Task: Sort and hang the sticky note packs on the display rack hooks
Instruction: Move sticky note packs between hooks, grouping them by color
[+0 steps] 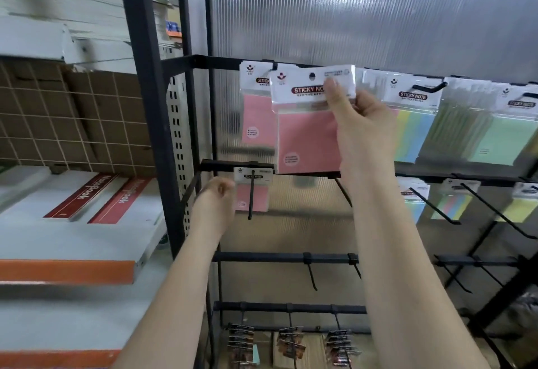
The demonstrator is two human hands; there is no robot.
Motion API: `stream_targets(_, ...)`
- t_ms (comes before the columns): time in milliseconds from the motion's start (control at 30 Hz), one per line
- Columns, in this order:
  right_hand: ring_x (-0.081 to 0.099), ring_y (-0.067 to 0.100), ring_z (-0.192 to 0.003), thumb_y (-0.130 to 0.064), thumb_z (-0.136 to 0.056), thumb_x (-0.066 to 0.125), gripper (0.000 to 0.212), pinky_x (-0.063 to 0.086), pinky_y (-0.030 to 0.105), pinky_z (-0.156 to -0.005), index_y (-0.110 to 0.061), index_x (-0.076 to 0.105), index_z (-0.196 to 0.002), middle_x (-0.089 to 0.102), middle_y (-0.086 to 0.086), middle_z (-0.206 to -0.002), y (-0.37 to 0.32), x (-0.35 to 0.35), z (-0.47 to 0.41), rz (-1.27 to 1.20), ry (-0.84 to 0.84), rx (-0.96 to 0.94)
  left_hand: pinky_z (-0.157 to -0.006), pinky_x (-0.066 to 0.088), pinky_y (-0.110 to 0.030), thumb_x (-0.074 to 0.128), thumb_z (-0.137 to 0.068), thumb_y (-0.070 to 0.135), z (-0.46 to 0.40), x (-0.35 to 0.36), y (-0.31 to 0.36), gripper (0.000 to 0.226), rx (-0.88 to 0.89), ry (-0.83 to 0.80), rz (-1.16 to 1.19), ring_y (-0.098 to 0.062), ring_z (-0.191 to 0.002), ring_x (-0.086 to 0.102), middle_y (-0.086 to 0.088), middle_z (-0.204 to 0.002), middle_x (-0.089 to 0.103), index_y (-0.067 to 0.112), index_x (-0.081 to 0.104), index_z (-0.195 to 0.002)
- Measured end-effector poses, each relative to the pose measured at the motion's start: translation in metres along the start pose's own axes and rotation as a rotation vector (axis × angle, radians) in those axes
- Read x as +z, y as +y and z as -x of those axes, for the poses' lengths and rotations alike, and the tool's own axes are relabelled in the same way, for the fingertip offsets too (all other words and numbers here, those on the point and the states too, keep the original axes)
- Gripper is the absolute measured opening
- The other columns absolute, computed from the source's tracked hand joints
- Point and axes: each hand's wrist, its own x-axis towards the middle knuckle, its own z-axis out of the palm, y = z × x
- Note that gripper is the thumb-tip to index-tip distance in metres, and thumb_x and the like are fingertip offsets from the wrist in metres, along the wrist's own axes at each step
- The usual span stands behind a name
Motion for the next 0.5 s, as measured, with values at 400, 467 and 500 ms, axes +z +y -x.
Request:
stream_targets(400, 0.044, 0.004, -0.052, -0.029, -0.087, 0.067, 0.026, 0.035, 0.015, -0.050, -0.012, 0.065, -0.068, 0.054, -0.010, -0.055, 0.005, 0.047, -0.021, -0.029, -0.021, -0.050, -0.059, 0.033, -0.012, 0.038, -0.101, 0.021, 0.003, -0.010, -0.016, 0.025, 0.084, -0.086, -0.234, -0.008, -0.080, 0.049, 0.003, -0.096, 0.056, 0.016, 0.055, -0.118)
stream_targets(467, 0.044, 0.006, -0.053, -0.030, -0.086, 0.068, 0.027, 0.035, 0.019, -0.051, -0.007, 0.067, -0.072, 0.053, -0.008, -0.055, 0.006, 0.047, -0.022, -0.019, -0.008, -0.055, -0.058, 0.034, -0.011, 0.038, -0.100, 0.020, 0.002, -0.009, -0.019, 0.024, 0.077, -0.099, -0.223, -0.007, -0.077, 0.050, 0.003, -0.093, 0.056, 0.016, 0.055, -0.117)
stream_targets(500, 0.044, 0.007, -0.053, -0.029, -0.086, 0.069, 0.028, 0.035, 0.020, -0.052, -0.007, 0.066, -0.070, 0.052, -0.009, -0.054, 0.006, 0.047, -0.022, -0.015, -0.003, -0.053, -0.059, 0.035, -0.010, 0.038, -0.100, 0.020, 0.002, -0.009, -0.019, 0.024, 0.076, -0.101, -0.218, -0.007, -0.076, 0.051, 0.003, -0.093, 0.057, 0.017, 0.055, -0.116)
